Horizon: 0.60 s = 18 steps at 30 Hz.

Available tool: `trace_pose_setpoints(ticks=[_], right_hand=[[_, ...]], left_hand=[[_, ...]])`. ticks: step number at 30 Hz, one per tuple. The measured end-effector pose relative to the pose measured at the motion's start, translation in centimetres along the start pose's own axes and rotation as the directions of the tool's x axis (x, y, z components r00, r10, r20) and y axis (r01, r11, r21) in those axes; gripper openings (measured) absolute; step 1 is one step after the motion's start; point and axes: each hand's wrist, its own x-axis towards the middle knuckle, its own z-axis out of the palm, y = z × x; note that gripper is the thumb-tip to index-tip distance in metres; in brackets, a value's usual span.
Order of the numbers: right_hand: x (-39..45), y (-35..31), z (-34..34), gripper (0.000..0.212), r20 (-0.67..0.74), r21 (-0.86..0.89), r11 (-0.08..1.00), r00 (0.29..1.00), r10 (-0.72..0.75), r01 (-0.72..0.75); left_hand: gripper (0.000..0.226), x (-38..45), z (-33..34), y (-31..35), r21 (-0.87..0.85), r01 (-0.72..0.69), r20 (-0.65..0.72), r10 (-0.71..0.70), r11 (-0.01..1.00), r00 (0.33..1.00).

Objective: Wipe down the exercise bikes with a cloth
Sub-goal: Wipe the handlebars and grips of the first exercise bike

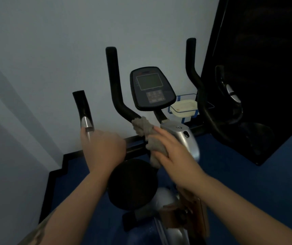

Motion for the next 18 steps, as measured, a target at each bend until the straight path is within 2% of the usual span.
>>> trace_pose_setpoints(ticks=[3,6,10,14,18], right_hand=[[1.6,0.2,-2.7,0.038,-0.153,-0.118,0.993,0.988,-0.023,0.005],[2.2,0.9,-1.8,0.05,-0.121,-0.286,0.954,0.991,0.06,-0.093],[2.7,1.1,2.9,0.062,-0.107,-0.218,0.964,0.985,0.134,-0.154],[6.5,1.4,2.1,0.058,-0.027,-0.245,0.947,0.977,0.21,-0.21],[3.1,1.1,2.3,0.062,-0.07,-0.201,0.967,0.987,0.148,-0.159]], left_hand=[[0.042,-0.1,-0.2,0.0,-0.005,0.008,0.04,-0.007,1.0,0.999],[0.044,0.0,-0.5,0.2,-0.001,0.014,0.058,-0.014,1.0,0.998],[0.043,0.1,-0.4,0.3,0.018,0.02,0.062,-0.022,1.0,0.998],[0.045,0.0,-0.4,0.2,0.032,0.02,0.075,-0.022,0.999,0.997],[0.044,0.1,-0.5,0.3,0.026,0.015,0.069,-0.017,1.0,0.997]])
